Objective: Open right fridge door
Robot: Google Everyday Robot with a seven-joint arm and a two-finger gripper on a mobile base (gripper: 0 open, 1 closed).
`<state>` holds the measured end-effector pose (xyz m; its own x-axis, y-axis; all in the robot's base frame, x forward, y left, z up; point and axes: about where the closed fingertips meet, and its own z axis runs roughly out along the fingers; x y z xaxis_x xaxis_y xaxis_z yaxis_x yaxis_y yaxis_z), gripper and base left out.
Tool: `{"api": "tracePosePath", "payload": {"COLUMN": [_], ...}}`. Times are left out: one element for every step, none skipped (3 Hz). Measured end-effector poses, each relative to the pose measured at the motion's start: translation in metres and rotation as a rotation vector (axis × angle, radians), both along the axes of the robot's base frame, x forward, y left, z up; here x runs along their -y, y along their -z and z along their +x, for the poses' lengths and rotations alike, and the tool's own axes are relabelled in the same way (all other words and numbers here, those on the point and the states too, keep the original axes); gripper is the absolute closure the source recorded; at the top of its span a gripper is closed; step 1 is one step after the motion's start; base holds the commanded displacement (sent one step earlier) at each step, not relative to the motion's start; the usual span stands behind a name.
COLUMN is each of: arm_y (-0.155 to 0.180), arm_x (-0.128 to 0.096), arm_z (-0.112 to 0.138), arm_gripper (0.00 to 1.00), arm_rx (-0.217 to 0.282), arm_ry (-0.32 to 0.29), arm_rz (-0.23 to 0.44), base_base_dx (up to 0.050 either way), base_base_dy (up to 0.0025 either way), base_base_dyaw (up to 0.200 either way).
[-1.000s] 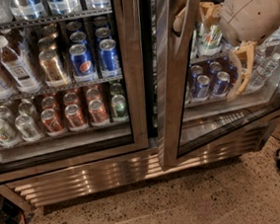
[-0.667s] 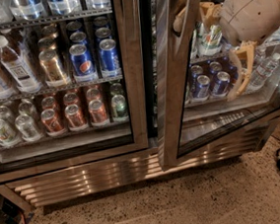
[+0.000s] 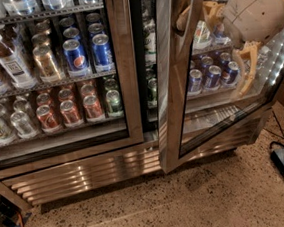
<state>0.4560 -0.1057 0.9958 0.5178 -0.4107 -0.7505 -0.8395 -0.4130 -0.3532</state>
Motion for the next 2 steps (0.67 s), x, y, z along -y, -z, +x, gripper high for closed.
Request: {"api": "tracePosePath", "payload": {"arm_y": [0.0000, 0.0000], "arm_x": [0.0000, 0.0000], "arm_z": [0.0000, 0.0000], "arm_gripper": [0.19, 0.38], "arm_rx": [0.000, 0.000], "arm_ry": [0.000, 0.000], "arm_rz": [0.000, 0.000], "base_base_dx": [0.000, 0.000], "base_base_dy": [0.00000, 0.00000], "base_base_dyaw": [0.000, 0.000]}}
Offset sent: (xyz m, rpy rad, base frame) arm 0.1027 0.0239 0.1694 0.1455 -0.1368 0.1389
